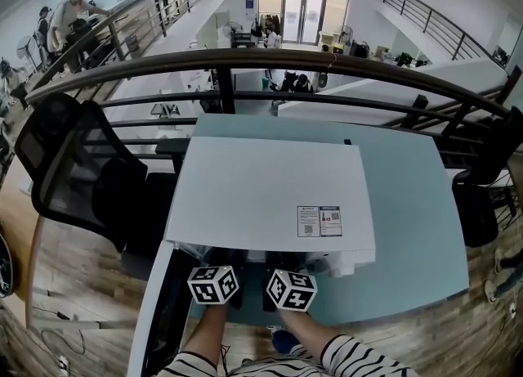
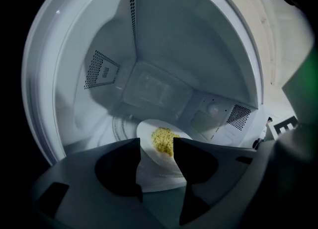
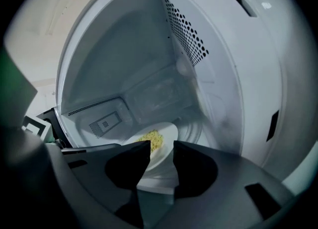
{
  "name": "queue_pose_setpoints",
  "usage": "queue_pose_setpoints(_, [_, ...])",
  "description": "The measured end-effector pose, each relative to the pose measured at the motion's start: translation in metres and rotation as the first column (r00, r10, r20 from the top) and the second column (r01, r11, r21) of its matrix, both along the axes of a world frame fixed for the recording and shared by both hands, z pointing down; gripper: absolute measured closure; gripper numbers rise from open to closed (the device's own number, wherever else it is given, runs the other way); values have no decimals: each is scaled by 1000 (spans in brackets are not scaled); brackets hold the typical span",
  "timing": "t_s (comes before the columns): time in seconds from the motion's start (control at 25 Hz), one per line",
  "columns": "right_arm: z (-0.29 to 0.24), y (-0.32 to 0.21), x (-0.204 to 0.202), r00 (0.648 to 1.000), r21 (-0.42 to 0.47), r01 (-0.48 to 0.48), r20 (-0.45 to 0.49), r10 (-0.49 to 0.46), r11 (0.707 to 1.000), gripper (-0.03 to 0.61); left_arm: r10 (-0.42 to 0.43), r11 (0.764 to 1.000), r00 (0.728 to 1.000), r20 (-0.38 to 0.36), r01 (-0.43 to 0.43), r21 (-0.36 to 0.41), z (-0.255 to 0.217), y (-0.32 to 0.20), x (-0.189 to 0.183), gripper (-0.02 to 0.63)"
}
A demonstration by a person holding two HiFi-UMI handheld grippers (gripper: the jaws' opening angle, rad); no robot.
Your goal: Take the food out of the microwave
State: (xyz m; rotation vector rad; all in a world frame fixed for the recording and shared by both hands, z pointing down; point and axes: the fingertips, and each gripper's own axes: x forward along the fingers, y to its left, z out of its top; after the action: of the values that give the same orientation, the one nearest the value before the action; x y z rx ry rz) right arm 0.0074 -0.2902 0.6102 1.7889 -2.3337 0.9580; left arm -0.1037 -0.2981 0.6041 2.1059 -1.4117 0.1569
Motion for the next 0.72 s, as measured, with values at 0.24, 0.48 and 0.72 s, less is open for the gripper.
queue_pose_setpoints(0.24, [-1, 18, 7, 1000, -7, -8, 15, 8, 1000, 439, 3, 1000, 1000, -27, -3, 2, -4, 20, 6, 423])
queue_pose_setpoints(0.48, [-3, 34, 12, 1000, -12, -14, 22, 14, 1000, 439, -9, 1000, 998, -57, 8, -13, -6, 40, 9, 423])
queue_pose_setpoints(0.72, [-2, 42, 18, 999, -18, -12, 45, 13, 1000, 439, -43, 999, 995, -92, 41, -23, -4, 50, 12, 423])
